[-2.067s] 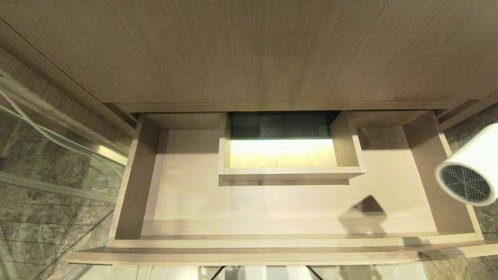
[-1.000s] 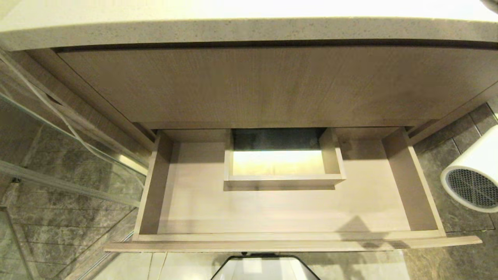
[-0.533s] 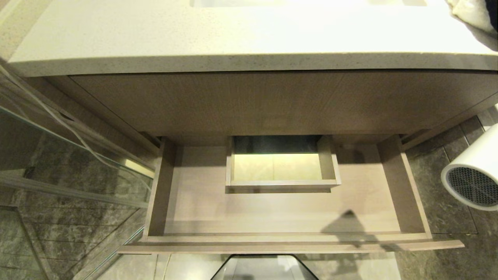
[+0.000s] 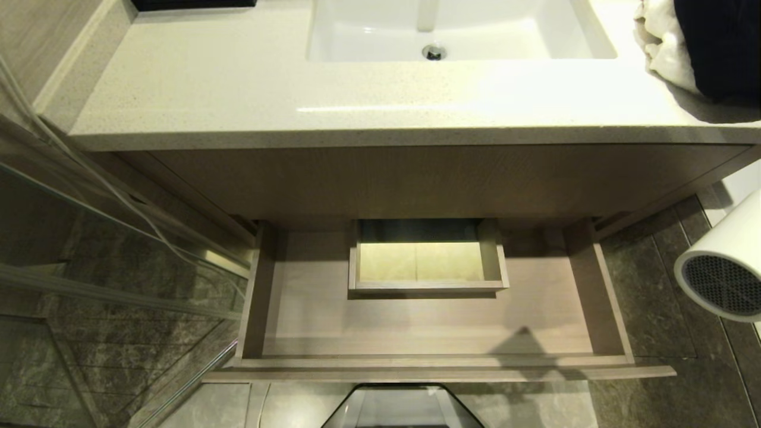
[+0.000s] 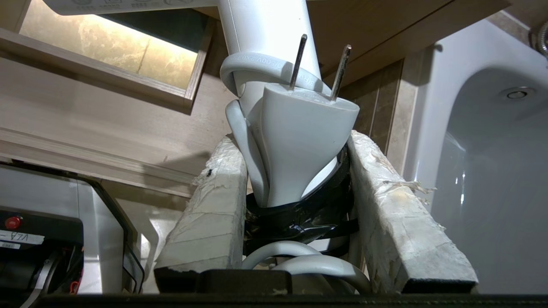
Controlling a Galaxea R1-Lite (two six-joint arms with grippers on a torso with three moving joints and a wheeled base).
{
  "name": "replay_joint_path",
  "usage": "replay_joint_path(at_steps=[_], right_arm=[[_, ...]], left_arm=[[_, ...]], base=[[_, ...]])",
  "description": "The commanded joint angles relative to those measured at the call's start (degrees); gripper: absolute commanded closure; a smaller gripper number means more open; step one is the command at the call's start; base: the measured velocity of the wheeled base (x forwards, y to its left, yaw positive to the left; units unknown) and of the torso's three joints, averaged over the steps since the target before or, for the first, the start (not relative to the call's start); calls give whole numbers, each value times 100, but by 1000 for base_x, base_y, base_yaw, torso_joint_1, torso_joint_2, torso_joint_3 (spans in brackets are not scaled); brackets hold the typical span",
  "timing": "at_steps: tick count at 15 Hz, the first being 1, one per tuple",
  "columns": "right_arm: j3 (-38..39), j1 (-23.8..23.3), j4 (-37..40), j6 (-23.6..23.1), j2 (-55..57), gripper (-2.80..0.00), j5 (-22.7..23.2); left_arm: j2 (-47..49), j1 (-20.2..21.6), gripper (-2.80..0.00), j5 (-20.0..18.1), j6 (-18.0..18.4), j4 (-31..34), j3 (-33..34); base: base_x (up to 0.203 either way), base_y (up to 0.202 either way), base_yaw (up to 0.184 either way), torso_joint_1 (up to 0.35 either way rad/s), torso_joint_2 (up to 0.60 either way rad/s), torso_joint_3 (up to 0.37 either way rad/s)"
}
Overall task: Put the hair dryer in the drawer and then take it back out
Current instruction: Place it on the countertop
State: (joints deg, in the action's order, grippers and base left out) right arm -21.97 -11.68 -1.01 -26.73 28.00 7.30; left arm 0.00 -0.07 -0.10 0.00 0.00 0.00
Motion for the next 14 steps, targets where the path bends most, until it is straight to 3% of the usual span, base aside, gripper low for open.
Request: replay_joint_path(at_steps=[1,10,14], right_arm=[[8,-1,-4,-16,-5,0,8],[7,-1,-22,-7,-14,0,17],[8,-1,-31,-7,-37,0,14]], left_arm=[[0,-1,0,-7,0,0,9],[0,-1,0,1,0,0,9],[0,-1,0,1,0,0,9]], base=[[0,0,0,212,-399,-192],[0,0,0,184,-339,-161],[0,0,0,11,-20,-10]])
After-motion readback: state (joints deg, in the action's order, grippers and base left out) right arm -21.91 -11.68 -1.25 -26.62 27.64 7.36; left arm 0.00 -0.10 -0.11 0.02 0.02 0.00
